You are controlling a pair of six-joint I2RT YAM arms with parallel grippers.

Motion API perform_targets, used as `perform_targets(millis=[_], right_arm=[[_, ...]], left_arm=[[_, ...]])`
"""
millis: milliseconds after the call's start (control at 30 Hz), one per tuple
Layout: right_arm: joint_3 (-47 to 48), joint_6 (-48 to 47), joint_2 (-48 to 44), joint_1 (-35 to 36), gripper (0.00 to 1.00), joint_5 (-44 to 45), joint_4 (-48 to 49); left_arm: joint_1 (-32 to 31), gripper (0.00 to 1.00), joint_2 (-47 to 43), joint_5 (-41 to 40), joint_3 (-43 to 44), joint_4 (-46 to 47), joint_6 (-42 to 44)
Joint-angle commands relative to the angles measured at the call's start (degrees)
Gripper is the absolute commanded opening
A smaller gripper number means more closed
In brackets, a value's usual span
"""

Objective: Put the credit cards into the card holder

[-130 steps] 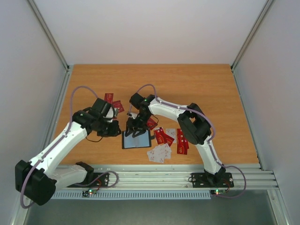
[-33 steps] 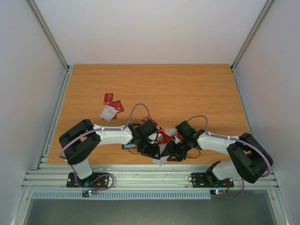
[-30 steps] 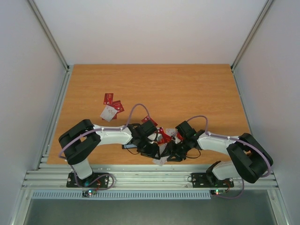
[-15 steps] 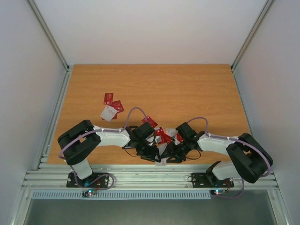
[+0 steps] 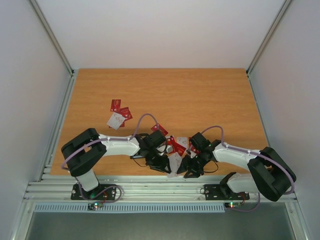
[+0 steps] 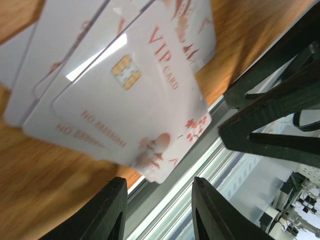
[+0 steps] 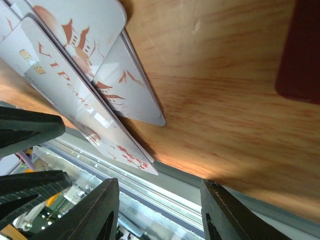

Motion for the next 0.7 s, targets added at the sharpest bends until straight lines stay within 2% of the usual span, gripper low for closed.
perform_targets(millis=[0, 233, 667], right_arm=[[-0.5, 0.3, 1.2, 0.7, 0.46, 0.3, 1.9], [-2.4, 2.9, 3.6, 1.0, 0.45, -1.9, 9.0], [-3.4, 2.2, 4.3, 1.1, 0.45, -2.6, 9.3]], left_arm=[[0.4, 0.37, -3.3, -3.8, 1.4, -6.6, 2.8], [1.1, 0.35, -3.2, -7.5, 6.9, -12.1, 6.2], [1.9, 0.29, 5.8, -12.6, 17.1, -19.2, 11.8]])
